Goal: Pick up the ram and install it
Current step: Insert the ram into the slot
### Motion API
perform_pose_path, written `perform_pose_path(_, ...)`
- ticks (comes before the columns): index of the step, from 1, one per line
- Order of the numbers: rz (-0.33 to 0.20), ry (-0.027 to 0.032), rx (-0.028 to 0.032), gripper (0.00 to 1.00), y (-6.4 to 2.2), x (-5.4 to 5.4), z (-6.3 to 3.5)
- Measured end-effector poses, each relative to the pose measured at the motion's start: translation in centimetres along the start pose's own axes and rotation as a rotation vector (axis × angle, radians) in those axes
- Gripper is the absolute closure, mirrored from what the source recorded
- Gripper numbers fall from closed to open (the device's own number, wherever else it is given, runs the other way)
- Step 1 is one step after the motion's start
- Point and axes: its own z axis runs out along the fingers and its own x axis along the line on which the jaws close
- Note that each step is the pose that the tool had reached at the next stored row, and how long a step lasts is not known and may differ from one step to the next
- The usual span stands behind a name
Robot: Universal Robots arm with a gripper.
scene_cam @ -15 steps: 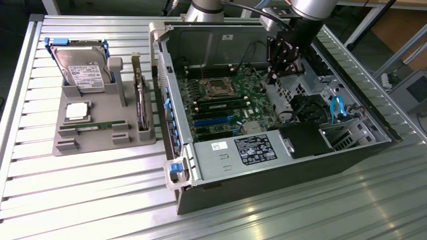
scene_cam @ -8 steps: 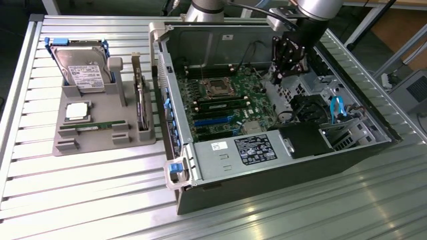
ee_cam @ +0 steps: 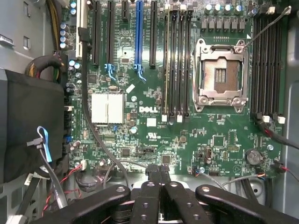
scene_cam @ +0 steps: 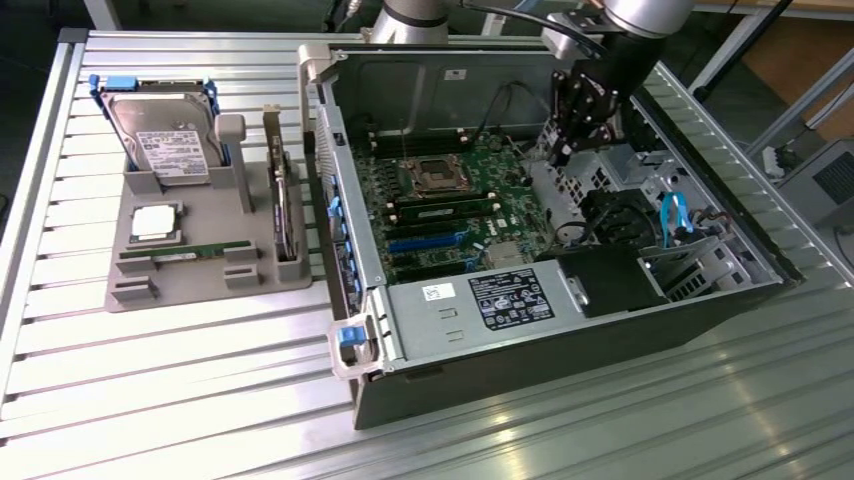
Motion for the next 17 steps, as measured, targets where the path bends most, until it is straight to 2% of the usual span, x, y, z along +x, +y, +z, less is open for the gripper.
perform_pose_path(14, 0.000, 0.0000, -0.0001, 0.90, 0.11, -0.2, -1.97)
perform_pose_path(17, 0.000, -0.0003, 0.0000, 0.90, 0.20, -0.2, -2.10)
